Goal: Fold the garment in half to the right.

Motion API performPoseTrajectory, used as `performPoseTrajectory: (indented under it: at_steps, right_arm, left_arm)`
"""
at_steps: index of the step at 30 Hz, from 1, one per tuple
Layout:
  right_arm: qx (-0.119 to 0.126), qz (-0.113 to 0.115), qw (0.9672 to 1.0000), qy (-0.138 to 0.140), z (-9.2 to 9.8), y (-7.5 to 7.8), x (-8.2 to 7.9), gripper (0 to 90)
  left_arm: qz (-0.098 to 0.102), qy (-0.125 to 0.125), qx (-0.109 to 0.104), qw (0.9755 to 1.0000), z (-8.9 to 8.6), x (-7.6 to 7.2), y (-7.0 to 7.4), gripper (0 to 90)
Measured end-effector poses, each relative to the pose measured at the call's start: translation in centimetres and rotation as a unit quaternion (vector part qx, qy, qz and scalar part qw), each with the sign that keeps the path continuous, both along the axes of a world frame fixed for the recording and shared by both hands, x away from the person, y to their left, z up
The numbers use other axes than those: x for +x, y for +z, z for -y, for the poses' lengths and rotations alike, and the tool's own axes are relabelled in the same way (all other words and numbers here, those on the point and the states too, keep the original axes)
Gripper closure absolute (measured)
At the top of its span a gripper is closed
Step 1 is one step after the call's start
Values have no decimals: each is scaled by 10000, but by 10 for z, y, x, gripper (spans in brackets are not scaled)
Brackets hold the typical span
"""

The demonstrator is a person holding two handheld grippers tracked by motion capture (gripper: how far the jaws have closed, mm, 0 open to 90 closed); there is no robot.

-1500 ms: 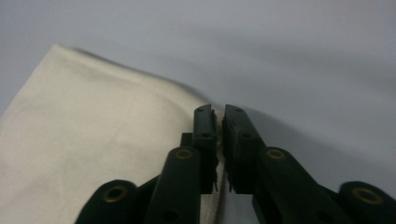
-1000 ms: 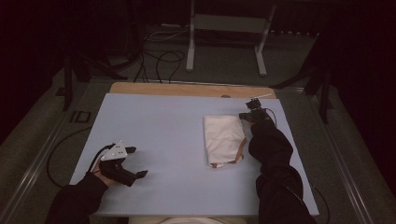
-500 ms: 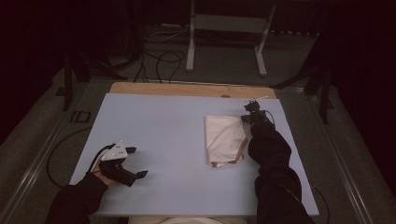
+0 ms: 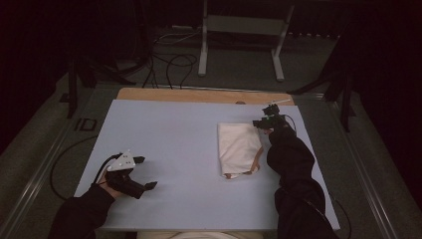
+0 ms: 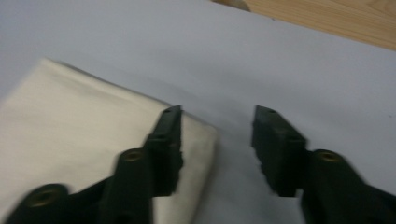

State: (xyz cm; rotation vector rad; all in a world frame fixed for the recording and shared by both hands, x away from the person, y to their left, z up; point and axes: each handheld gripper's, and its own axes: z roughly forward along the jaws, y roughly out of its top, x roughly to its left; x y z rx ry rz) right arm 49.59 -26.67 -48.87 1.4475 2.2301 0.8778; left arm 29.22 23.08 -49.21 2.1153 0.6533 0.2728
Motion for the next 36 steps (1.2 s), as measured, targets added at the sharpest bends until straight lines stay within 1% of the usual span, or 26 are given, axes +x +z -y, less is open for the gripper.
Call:
performPoseTrajectory:
  at_steps: [1, 2, 4, 5, 6, 7, 8, 9, 10, 11, 12, 14, 17, 19, 20, 22, 23, 25, 26, 28, 30, 31, 33, 36]
  right_arm:
    - [0, 0, 10000, 0, 0, 0, 0, 487]
    - [120, -17, 9999, 75, -2, 3, -1, 380]
    - [224, -35, 9996, 161, -4, 6, -2, 306]
    - [224, -35, 9996, 161, -4, 6, -2, 306]
    - [297, 22, 9993, 223, -7, 9, -4, 220]
    - [297, 22, 9993, 223, -7, 9, -4, 220]
    - [369, 19, 9990, 259, -7, 10, -5, 192]
    - [369, 19, 9990, 259, -7, 10, -5, 192]
    - [438, 28, 9983, 379, -9, 12, -6, 119]
    - [420, 52, 9978, 503, -13, 14, -9, 138]
    - [394, 29, 9970, 670, -19, 16, -11, 130]
    - [413, 21, 9959, 799, -23, 18, -13, 122]
    - [460, 52, 9951, 878, -27, 21, -16, 113]
    - [476, 8, 9938, 1005, -31, 23, -19, 102]
    - [466, 5, 9925, 1133, -34, 26, -23, 102]
    - [455, 23, 9920, 1175, -36, 27, -25, 101]
    - [465, 52, 9911, 1246, -37, 30, -30, 101]
    - [456, 71, 9910, 1260, -38, 32, -33, 101]
    - [458, 146, 9902, 1312, -39, 36, -39, 101]
    - [444, 256, 9891, 1379, -39, 38, -46, 99]
    - [456, 295, 9882, 1435, -39, 39, -53, 98]
    - [456, 295, 9882, 1435, -39, 39, -53, 98]
    - [422, 335, 9865, 1544, -39, 41, -63, 97]
    - [445, 412, 9848, 1625, -38, 43, -72, 97]
  left_arm:
    - [0, 0, 0, 10000, 0, 0, 0, 3]
    - [2, 5, 5, 10000, 0, 0, 0, 3]
    - [8, 2, 4, 10000, -1, 0, 1, 2]
    - [8, 2, 4, 10000, -1, 0, 1, 2]
    - [12, -3, 6, 10000, -1, 0, 1, 2]
    - [12, -3, 6, 10000, -1, 0, 1, 2]
    - [10, 3, 5, 10000, -1, 0, 1, 2]
    - [10, 3, 5, 10000, -1, 0, 1, 3]
    - [0, 7, 6, 10000, -1, 0, 1, 3]
    - [-6, 9, 7, 10000, -1, 0, 0, 2]
    - [-10, 9, -1, 10000, -1, 0, 0, 2]
    - [-8, 13, -2, 10000, -1, 1, 0, 2]
    - [-4, 10, 5, 10000, -2, 0, 1, 3]
    - [-1, 10, -1, 10000, -2, 0, 1, 2]
    - [6, 22, -12, 10000, -2, 0, 2, 2]
    - [4, 19, -14, 10000, -2, 0, 2, 2]
    - [6, 18, -22, 10000, -2, 0, 2, 2]
    - [9, 11, -19, 10000, -2, 0, 2, 2]
    - [7, 16, -14, 10000, -2, 0, 3, 3]
    - [2, 19, -16, 10000, -2, 0, 3, 2]
    - [3, 11, -4, 10000, -2, 0, 3, 2]
    - [3, 11, -4, 10000, -2, 0, 3, 2]
    - [3, 9, 1, 10000, -2, 0, 3, 3]
    - [11, 2, 4, 10000, -2, 0, 3, 2]
